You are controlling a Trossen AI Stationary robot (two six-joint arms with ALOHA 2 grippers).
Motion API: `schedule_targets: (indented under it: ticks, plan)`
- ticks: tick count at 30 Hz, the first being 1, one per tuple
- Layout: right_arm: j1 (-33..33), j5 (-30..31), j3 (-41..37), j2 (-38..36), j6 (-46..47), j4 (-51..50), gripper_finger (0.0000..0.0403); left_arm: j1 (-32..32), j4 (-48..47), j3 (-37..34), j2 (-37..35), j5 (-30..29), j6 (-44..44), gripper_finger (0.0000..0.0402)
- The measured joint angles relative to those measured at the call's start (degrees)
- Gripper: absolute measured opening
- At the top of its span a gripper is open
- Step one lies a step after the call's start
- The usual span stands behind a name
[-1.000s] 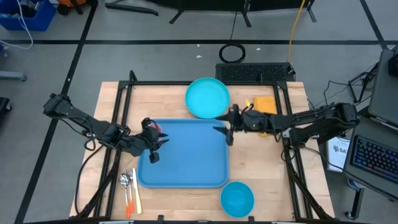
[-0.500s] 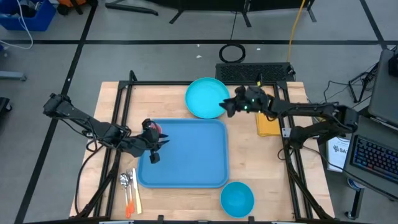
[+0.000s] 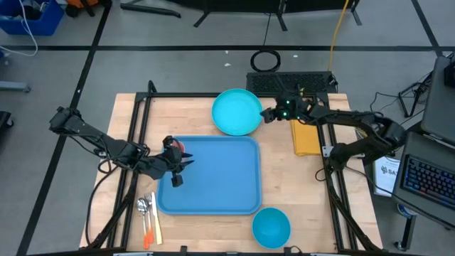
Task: Set up tray
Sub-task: Put the light blue plate in the bottom center of the blue serving tray
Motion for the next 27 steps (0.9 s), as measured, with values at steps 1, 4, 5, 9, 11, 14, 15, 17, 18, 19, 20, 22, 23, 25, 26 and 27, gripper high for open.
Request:
schedule_targets:
  ticks: [1, 4, 5, 9, 11, 14, 15, 17, 18, 19, 20, 22, 23, 25, 26, 27]
  plan:
    - [-0.1, -0.1, 0.0, 1.4, 0.0, -0.1, 0.0201, 0.0, 0.0, 0.0, 0.0, 0.0, 0.3, 0.0097]
    - [-0.8, -0.7, 1.2, 5.6, 0.0, -0.2, 0.0201, 0.0, 0.2, 0.0, 0.0, 0.0, 0.9, 0.0097]
    - [-1.2, -1.5, 1.8, 6.8, 0.1, -0.3, 0.0201, 0.0, 0.3, 0.0, 0.0, 0.0, 1.1, 0.0097]
    - [-2.1, -4.5, 4.9, 11.1, 0.6, -0.3, 0.0201, 0.0, 0.2, 0.0, 0.0, 0.0, 1.3, 0.0097]
    - [-2.3, -4.7, 6.5, 12.5, 0.5, -0.6, 0.0201, 0.0, 0.2, 0.0, 0.0, 0.0, 1.4, 0.0097]
    - [-3.0, -4.6, 8.9, 13.5, -0.4, -4.1, 0.0201, 0.0, 0.1, 0.0, 0.0, 0.2, 1.4, 0.0097]
    - [-3.3, -4.6, 9.6, 13.9, -0.6, -5.2, 0.0201, 0.0, 0.0, 0.0, 0.0, 0.3, 1.4, 0.0097]
    - [-4.0, -4.6, 10.0, 14.2, -0.8, -6.7, 0.0201, 0.0, -0.1, 0.0, 0.0, 0.5, 1.8, 0.0097]
    - [-4.2, -4.6, 10.1, 14.2, -0.9, -6.8, 0.0201, 0.0, -0.1, 0.0, 0.0, 0.5, 1.8, 0.0097]
    - [-4.3, -4.6, 10.2, 14.2, -1.0, -6.6, 0.0201, 0.0, -0.2, 0.0, 0.0, 0.5, 1.8, 0.0097]
    - [-4.5, -4.7, 10.2, 14.2, -1.2, -6.7, 0.0201, 0.0, -0.3, 0.0, 0.0, 0.5, 1.8, 0.0097]
    - [-4.9, -4.9, 10.2, 14.0, -1.5, -7.2, 0.0201, 0.0, -0.2, 0.0, 0.0, 0.5, 1.8, 0.0097]
    - [-5.0, -5.0, 10.2, 14.0, -1.5, -7.5, 0.0201, 0.0, -0.3, 0.0, 0.0, 0.5, 1.8, 0.0097]
    - [-5.3, -4.6, 10.2, 14.0, -1.6, -7.8, 0.0201, 0.0, -0.2, 0.0, 0.0, 0.5, 1.8, 0.0097]
    - [-5.5, -4.6, 10.2, 14.0, -1.5, -8.0, 0.0201, 0.0, -0.3, 0.0, 0.0, 0.5, 1.8, 0.0097]
    - [-5.7, -4.6, 10.2, 14.0, -1.6, -8.0, 0.0201, 0.0, -0.3, 0.0, 0.0, 0.5, 1.8, 0.0097]
